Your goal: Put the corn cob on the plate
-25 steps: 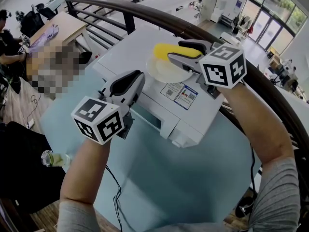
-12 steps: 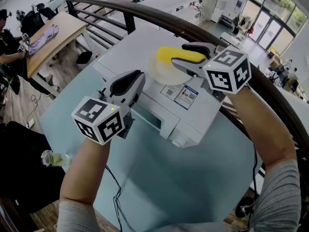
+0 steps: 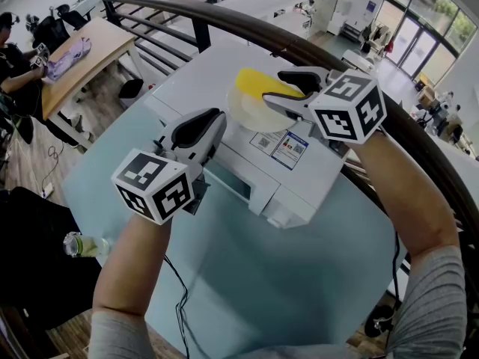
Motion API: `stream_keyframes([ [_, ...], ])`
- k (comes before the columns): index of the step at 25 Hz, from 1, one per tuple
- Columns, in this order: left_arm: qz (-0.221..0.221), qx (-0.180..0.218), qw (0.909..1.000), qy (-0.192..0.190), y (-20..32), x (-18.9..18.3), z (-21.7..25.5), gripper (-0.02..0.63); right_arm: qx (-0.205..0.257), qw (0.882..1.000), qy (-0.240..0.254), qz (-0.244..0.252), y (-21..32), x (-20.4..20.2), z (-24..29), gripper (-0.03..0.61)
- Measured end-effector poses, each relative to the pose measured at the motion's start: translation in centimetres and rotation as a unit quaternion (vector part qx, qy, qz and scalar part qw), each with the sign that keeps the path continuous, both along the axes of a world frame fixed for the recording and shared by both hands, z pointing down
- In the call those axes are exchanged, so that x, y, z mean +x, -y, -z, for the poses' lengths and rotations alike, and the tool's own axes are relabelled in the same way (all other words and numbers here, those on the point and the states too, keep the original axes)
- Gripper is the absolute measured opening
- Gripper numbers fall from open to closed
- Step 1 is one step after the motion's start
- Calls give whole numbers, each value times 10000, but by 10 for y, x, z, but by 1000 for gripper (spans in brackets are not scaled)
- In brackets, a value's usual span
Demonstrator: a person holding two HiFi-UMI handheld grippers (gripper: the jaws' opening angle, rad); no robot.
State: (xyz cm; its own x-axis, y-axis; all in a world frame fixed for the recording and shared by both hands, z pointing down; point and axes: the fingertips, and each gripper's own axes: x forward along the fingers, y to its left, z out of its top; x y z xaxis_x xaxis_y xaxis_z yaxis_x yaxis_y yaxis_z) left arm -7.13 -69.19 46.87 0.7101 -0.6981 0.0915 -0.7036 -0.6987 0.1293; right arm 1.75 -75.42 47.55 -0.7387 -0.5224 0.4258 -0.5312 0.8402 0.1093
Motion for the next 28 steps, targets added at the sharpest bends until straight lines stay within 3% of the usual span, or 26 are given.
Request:
stream_keyframes([
  [28, 70, 23, 10000, 52, 2, 0, 2, 58, 219, 9993, 253, -182, 2, 6, 10, 236],
])
